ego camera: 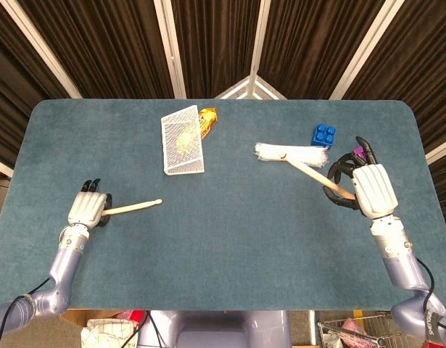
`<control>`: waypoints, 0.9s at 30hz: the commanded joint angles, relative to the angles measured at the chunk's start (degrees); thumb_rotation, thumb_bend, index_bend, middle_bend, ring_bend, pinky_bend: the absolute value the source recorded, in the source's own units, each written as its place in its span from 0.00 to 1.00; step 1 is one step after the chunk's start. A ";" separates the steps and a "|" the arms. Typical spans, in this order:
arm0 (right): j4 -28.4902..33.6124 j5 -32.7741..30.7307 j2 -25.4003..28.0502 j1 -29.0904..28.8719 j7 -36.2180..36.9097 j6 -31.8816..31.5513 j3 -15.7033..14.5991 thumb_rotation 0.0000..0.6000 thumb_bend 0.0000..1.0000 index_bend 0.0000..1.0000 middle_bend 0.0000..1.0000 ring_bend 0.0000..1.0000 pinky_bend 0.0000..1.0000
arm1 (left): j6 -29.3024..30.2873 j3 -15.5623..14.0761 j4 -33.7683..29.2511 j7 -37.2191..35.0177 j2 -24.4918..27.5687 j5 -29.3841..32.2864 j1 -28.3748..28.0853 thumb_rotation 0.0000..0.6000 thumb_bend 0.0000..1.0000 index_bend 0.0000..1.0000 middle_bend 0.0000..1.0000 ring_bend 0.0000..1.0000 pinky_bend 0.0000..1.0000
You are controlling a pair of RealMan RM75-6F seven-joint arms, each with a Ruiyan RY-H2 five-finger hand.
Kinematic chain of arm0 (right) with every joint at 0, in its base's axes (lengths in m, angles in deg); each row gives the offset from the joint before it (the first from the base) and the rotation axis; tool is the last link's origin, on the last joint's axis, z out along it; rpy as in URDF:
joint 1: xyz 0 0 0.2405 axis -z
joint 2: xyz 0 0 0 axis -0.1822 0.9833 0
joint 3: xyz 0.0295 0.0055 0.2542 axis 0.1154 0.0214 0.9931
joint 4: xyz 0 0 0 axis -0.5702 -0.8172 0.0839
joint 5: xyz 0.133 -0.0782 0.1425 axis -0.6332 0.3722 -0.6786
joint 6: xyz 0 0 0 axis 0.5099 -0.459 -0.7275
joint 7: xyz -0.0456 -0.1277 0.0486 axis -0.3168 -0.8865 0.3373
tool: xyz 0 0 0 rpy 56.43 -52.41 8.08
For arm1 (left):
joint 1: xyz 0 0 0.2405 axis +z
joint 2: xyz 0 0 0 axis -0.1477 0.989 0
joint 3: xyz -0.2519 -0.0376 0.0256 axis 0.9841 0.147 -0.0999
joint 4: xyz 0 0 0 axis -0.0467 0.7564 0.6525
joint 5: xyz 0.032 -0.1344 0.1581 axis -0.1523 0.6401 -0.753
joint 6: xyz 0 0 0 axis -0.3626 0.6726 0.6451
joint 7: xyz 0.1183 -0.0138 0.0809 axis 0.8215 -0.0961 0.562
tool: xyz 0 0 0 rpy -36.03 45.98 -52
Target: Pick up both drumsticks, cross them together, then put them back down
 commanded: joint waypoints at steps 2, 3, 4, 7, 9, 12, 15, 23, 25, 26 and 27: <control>-0.13 -0.06 0.03 0.11 0.16 -0.09 0.01 1.00 0.43 0.71 0.66 0.36 0.00 | 0.15 -0.15 -0.24 1.52 -0.20 1.24 -0.33 1.00 0.48 0.51 0.52 0.03 0.00; -0.20 -0.07 0.07 0.14 0.23 -0.06 -0.01 1.00 0.43 0.71 0.66 0.36 0.00 | 0.24 -0.19 -0.21 1.98 -0.33 1.58 -0.42 1.00 0.48 0.51 0.52 0.03 0.00; -0.21 -0.06 0.10 0.14 0.27 -0.03 -0.03 1.00 0.43 0.71 0.66 0.36 0.00 | 0.28 -0.21 -0.19 2.22 -0.40 1.76 -0.46 1.00 0.48 0.52 0.53 0.03 0.00; -0.32 0.06 0.17 0.25 0.32 -0.12 -0.11 1.00 0.43 0.71 0.66 0.36 0.00 | 0.62 -0.44 0.07 3.55 -0.86 2.38 -0.72 1.00 0.48 0.54 0.55 0.04 0.00; -0.36 0.08 0.20 0.32 0.43 -0.17 -0.15 1.00 0.43 0.71 0.66 0.36 0.00 | 1.07 -0.47 0.20 3.80 -1.26 2.43 -0.78 1.00 0.48 0.54 0.56 0.06 0.00; -0.57 0.01 0.16 0.25 0.57 -0.05 -0.10 1.00 0.43 0.71 0.66 0.36 0.00 | 1.48 -0.46 0.31 3.80 -1.50 2.27 -0.78 1.00 0.49 0.57 0.59 0.07 0.00; -0.80 0.04 0.11 0.22 0.67 -0.01 -0.08 1.00 0.43 0.71 0.66 0.36 0.00 | 2.15 -0.48 0.46 3.69 -1.78 1.81 -0.73 1.00 0.50 0.58 0.61 0.08 0.00; -0.79 0.15 0.14 0.29 0.97 -0.22 -0.02 1.00 0.43 0.71 0.66 0.37 0.00 | 4.14 -0.62 0.60 2.64 -1.75 -0.17 -0.25 1.00 0.51 0.62 0.64 0.11 0.00; -0.76 0.13 0.15 0.32 0.87 -0.19 -0.06 1.00 0.43 0.71 0.66 0.37 0.00 | 4.22 -0.61 0.74 2.29 -1.78 -0.45 -0.18 1.00 0.51 0.63 0.65 0.12 0.00; -0.76 0.13 0.15 0.33 0.83 -0.17 -0.07 1.00 0.43 0.71 0.66 0.37 0.00 | 4.25 -0.62 0.79 2.16 -1.78 -0.57 -0.15 1.00 0.51 0.63 0.65 0.12 0.00; -0.77 0.14 0.16 0.33 0.81 -0.17 -0.08 1.00 0.43 0.71 0.66 0.37 0.00 | 4.31 -0.61 0.82 2.05 -1.79 -0.70 -0.13 1.00 0.52 0.63 0.66 0.12 0.00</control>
